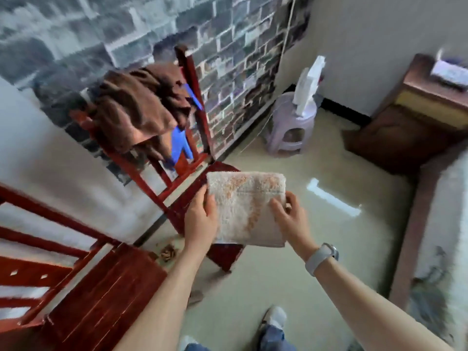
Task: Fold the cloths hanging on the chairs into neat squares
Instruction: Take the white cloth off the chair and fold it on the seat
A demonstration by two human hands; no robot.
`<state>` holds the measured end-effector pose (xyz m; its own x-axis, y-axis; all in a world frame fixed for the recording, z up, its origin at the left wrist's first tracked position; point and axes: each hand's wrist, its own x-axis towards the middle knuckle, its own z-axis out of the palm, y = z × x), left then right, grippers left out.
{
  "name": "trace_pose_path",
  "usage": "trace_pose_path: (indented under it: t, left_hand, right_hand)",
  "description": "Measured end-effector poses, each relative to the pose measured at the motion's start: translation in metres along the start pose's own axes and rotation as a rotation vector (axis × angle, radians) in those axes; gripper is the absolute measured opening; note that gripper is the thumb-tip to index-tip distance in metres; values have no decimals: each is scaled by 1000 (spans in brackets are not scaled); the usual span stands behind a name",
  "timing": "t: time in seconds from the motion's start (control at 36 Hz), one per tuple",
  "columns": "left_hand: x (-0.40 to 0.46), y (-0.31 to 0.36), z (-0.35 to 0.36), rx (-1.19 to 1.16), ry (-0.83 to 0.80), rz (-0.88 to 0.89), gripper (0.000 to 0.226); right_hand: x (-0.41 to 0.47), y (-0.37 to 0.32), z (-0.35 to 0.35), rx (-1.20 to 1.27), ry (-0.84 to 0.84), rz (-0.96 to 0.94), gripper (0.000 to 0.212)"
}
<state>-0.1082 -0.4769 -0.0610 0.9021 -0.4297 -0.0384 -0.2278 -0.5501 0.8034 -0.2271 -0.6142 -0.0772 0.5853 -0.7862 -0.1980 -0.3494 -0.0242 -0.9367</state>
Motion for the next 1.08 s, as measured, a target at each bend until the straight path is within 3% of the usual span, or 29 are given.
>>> trace_pose_path:
  t: [0.28,0.44,0.92,1.08]
  left_hand:
    - [26,202,154,-70,-172,352,41]
    - [45,284,247,-104,-257,475,38]
    - [215,524,509,-147,-427,683,33]
    - [256,595,592,-154,-513,707,32]
  right_hand:
    - [70,-27,-223,-22,407,-156,25]
    - [109,-17,-322,-17,584,-125,26]
    - [361,-35,-555,12,768,-50,24]
    - [436,-32,-627,25,844,-48,12]
